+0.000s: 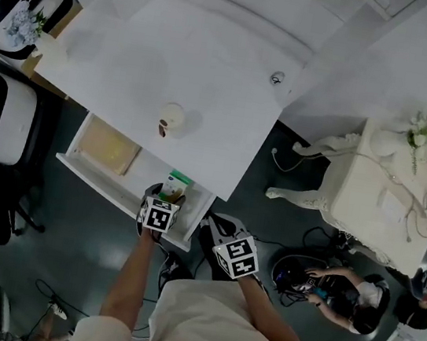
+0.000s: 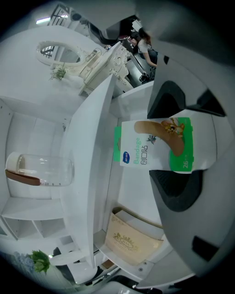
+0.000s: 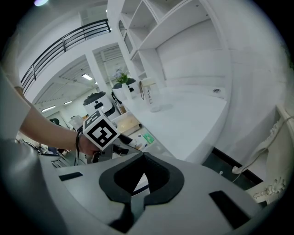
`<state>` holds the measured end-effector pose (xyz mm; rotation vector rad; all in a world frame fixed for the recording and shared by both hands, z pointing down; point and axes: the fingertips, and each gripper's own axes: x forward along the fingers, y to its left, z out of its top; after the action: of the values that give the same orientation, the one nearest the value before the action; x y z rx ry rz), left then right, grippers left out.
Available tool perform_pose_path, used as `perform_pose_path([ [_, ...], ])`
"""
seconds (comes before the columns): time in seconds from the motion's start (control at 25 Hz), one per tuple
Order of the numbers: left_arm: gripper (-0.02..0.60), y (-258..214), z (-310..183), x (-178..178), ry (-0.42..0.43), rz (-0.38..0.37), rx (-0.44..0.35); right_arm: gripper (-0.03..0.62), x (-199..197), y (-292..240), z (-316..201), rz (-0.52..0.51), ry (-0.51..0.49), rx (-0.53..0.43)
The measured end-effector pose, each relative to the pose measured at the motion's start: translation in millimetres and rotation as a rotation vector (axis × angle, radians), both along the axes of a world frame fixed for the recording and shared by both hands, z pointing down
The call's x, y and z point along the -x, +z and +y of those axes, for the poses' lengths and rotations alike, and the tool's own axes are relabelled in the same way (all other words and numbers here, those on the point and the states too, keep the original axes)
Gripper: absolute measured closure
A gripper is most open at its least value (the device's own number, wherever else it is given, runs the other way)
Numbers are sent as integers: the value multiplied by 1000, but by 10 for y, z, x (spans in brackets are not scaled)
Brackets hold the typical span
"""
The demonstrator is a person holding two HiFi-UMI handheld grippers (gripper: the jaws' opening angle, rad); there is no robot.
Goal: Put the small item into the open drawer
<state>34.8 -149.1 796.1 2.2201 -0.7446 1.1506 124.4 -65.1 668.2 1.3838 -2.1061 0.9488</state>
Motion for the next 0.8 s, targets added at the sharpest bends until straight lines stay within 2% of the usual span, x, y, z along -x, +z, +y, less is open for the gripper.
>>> perform_pose_path([
  [0.12,222,163,-13,46,-11,-10,8,569,25,25,-25,2,-16,6],
  [0.36,222,134,-27,29,-5,-28,63,569,48,76,-54,7,-32,20],
  [0.8,222,311,-92,4,56,-81,65,569,-24,145,15,15,-15,44],
])
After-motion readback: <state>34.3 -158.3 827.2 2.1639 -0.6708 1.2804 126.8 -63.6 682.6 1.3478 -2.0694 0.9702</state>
